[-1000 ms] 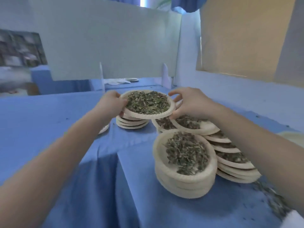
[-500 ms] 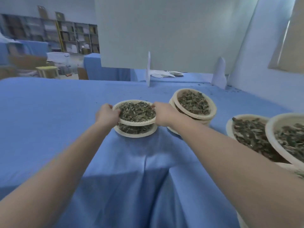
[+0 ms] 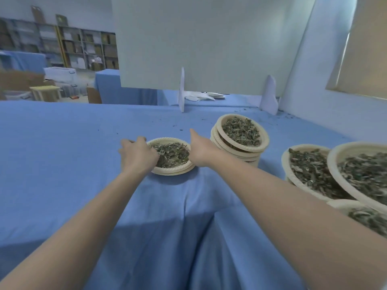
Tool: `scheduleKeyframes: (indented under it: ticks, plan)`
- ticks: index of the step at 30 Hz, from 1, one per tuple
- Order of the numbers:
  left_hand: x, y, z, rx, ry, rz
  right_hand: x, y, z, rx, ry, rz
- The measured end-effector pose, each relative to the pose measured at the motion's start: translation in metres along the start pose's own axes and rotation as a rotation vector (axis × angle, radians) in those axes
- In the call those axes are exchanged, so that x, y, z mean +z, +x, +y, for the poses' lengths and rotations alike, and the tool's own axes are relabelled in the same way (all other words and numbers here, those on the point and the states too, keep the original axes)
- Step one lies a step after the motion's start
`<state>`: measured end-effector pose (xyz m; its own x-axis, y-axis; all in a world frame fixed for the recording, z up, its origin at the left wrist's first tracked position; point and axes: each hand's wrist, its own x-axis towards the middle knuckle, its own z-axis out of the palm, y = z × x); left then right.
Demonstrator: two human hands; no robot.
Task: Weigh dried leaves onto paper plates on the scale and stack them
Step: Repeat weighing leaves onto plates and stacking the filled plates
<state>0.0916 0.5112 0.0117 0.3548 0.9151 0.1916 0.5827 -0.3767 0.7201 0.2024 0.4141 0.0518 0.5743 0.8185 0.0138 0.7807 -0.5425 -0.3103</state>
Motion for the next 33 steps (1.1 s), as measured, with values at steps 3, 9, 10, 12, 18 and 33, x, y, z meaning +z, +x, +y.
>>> scheduleKeyframes:
  ticks: [3, 9, 10, 12, 18, 33]
  plan:
    - [-0.013, -0.033, 0.037, 0.078, -0.059, -0.068, -0.027, -0.030, -0.009, -0.045, 0.004, 0.037]
    - [-0.034, -0.105, 0.121, 0.355, -0.123, -0.180, -0.092, -0.115, 0.006, -0.107, 0.017, 0.132]
    - [-0.036, -0.117, 0.136, 0.377, -0.128, -0.193, -0.105, -0.129, 0.015, -0.095, 0.007, 0.157]
    - [-0.038, -0.142, 0.168, 0.439, -0.142, -0.221, -0.131, -0.159, 0.037, -0.053, 0.002, 0.207]
    - [-0.002, -0.245, 0.286, 0.764, -0.150, -0.303, -0.198, -0.265, 0.142, 0.107, -0.021, 0.349]
    - [0.184, -0.436, 0.396, 0.975, 0.246, -0.764, -0.189, -0.458, 0.398, 0.861, -0.087, 0.236]
